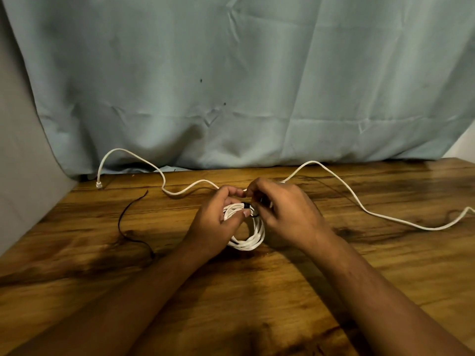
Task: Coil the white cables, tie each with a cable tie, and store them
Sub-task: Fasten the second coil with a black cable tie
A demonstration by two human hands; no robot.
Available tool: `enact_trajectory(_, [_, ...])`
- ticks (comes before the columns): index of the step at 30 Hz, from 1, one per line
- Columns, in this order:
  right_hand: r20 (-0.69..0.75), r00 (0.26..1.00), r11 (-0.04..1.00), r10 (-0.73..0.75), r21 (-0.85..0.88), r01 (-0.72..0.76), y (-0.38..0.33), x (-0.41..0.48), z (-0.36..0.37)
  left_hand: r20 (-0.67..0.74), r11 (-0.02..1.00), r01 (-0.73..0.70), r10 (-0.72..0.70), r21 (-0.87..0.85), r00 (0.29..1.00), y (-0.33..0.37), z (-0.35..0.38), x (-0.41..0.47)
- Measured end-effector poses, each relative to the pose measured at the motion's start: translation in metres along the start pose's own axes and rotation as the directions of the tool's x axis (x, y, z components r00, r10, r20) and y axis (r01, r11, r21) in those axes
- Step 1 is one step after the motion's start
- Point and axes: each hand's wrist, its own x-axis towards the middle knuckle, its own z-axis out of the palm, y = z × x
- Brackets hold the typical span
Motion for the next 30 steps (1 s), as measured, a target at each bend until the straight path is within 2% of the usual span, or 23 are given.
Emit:
enact_trajectory(4, [-0.036, 0.991, 0.991, 0.131, -0.011, -0.132, 0.007, 0.0, 0.003, -0.041, 1.0, 0.001, -0.002, -0.013, 0.999, 0.001, 0.0, 0.001])
enact_trajectory(7, [-0.007, 0.991, 0.991, 0.134, -0.029, -0.134, 0.005, 0.0, 0.003, -0.055, 1.0, 0.001, -0.001, -0.004, 0.998, 0.003, 0.0, 0.0])
enact_trajectory(15, [0.121, 0.992, 0.973, -0.042, -0.22, 0.068, -0.004, 0.002, -0.004, -0.023, 0.998, -0.027, 0.029, 0.062, 0.999, 0.002, 0.001, 0.001])
enact_trajectory(21, [0.133, 0.986, 0.96, -0.103, -0.247, 0.133, -0.005, 0.004, -0.004, 0.006, 0.996, -0.049, 0.049, 0.071, 0.999, 0.0, 0.0, 0.002])
enact_trajectory(23, [0.099, 0.993, 0.985, -0.064, -0.152, 0.078, -0.004, 0.003, -0.003, 0.005, 0.998, -0.046, 0.046, 0.044, 0.999, -0.001, 0.001, 0.002])
enact_trajectory(26, [0.011, 0.996, 0.996, 0.087, 0.004, -0.087, 0.0, 0.0, -0.001, -0.021, 0.999, -0.041, 0.041, 0.021, 0.999, -0.002, 0.001, 0.002])
enact_trajectory(28, [0.021, 0.982, 0.978, 0.189, 0.089, -0.19, 0.004, -0.001, 0.0, -0.042, 0.999, -0.033, 0.034, 0.033, 0.999, -0.003, 0.001, 0.002])
enact_trajectory(30, [0.036, 0.977, 0.972, 0.211, 0.094, -0.214, 0.006, 0.0, 0.001, -0.047, 0.999, -0.029, 0.031, 0.045, 0.998, -0.004, 0.0, 0.002])
